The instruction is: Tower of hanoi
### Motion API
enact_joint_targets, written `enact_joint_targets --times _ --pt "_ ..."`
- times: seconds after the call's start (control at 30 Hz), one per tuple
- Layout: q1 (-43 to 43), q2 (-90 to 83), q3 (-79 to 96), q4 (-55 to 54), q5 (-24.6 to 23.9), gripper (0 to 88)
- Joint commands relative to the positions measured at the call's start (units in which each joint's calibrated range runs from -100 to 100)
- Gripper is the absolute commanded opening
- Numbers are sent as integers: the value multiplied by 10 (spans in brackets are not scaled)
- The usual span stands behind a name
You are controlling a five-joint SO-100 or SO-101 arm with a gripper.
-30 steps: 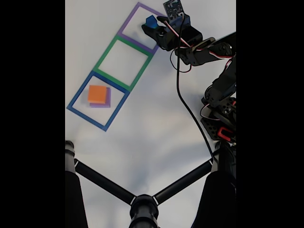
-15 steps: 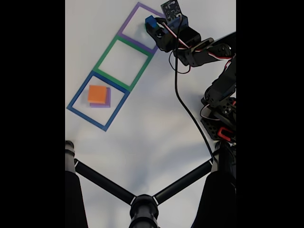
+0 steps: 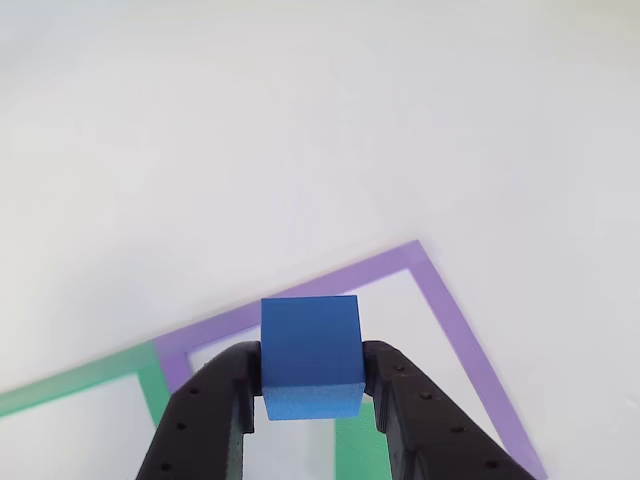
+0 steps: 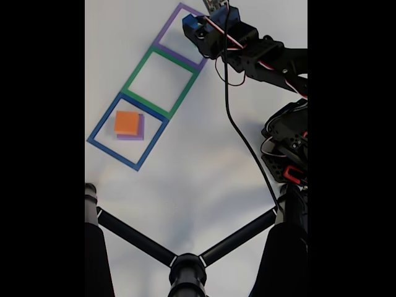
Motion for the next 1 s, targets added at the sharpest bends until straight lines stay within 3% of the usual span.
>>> enact_joint_targets --times 0.0,0.13,0.43,0.63,0.83,0.97 --pt "-25 -121 -152 322 2 28" --pt "-56 -164 -252 482 2 28" --pt "-149 -198 -476 781 -127 27" --pt "-200 -192 -597 903 -195 33" --pt "-227 -209 -528 875 -189 38" --pt "-223 -234 -379 744 -114 40"
